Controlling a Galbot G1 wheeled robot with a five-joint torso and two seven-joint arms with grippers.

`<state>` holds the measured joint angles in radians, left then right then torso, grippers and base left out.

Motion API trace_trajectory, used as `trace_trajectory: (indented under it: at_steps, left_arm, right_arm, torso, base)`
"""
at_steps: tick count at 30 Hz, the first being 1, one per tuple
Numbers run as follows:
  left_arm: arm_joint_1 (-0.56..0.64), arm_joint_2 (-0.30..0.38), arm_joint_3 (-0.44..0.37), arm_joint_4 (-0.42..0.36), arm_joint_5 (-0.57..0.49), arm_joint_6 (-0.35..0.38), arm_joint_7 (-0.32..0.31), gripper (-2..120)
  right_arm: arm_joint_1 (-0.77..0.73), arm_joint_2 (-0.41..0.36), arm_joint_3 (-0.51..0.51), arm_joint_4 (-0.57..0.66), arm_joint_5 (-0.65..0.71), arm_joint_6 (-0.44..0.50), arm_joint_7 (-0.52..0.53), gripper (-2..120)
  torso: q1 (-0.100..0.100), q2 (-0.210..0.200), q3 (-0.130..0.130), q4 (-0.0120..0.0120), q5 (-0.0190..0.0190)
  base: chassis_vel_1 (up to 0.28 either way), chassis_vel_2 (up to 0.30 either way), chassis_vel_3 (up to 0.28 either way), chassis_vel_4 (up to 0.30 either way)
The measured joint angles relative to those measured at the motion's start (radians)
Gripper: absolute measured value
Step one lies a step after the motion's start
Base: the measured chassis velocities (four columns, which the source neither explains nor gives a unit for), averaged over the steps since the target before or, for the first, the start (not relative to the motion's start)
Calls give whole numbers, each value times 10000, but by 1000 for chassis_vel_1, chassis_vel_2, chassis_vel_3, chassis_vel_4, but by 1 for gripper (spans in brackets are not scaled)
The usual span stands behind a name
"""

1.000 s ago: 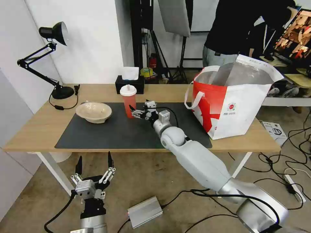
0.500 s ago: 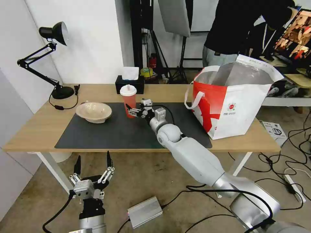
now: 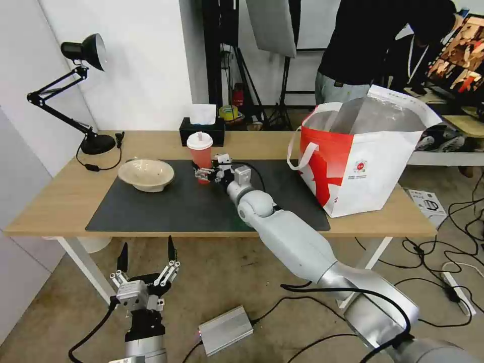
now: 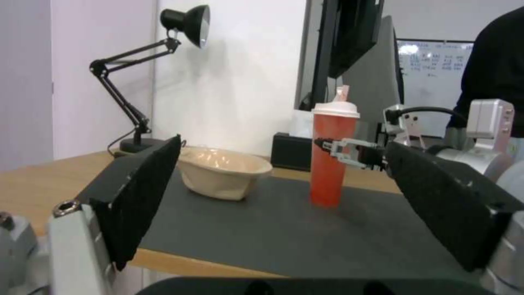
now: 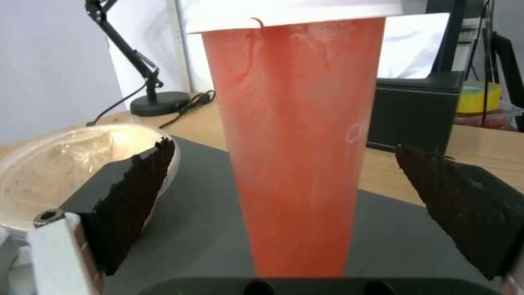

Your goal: Pick up the trash from the table and place it into the takeout bag.

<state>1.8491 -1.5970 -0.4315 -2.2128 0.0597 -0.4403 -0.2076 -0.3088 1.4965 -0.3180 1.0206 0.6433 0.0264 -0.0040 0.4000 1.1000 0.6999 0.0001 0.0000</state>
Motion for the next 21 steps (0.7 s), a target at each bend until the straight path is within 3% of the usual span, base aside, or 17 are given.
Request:
trace_trajectory:
  at_steps: [21]
  left_arm:
    - [-44,-1,49,76,14,-22,5,100]
  right_arm:
    - [367,416,175,-1277,-250,365,-505,100]
  torso:
    - [0,0,1,-2,0]
  base:
    - [0,0,0,0]
